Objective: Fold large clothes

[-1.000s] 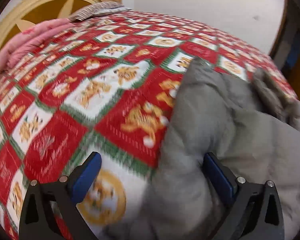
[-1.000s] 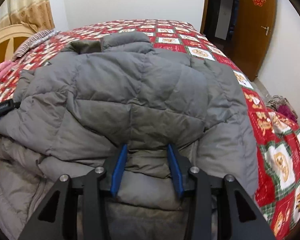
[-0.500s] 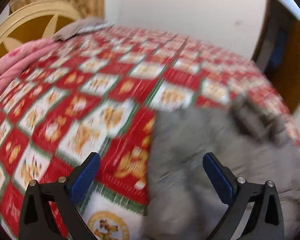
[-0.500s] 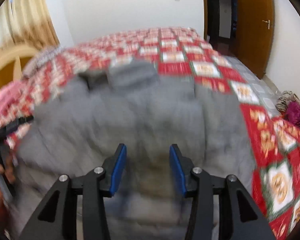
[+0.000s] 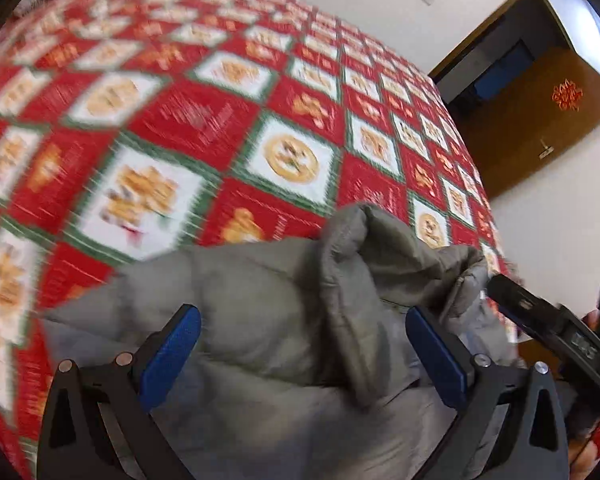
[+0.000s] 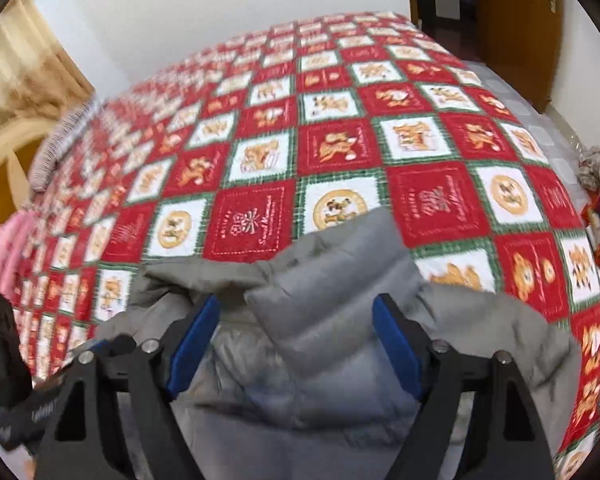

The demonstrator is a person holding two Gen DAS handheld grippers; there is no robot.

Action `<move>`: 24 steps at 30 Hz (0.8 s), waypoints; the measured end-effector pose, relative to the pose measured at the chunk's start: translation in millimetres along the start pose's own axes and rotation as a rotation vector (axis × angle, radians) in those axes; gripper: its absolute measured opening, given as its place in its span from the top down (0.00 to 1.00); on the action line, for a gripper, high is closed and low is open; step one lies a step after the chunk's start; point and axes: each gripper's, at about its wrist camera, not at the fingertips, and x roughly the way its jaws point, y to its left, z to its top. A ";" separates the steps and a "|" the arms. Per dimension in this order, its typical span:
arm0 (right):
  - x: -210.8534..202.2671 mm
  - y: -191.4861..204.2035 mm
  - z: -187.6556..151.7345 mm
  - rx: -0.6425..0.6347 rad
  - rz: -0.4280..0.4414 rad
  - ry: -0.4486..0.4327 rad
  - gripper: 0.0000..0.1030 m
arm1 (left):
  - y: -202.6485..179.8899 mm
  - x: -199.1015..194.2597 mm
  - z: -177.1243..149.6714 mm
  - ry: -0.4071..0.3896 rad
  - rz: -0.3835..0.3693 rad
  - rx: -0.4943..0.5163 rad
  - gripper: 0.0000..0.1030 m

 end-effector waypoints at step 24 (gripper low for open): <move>-33.8 -75.6 -29.6 -0.030 -0.165 -0.009 0.96 | -30.3 -23.8 -18.1 -0.038 -0.144 0.044 0.82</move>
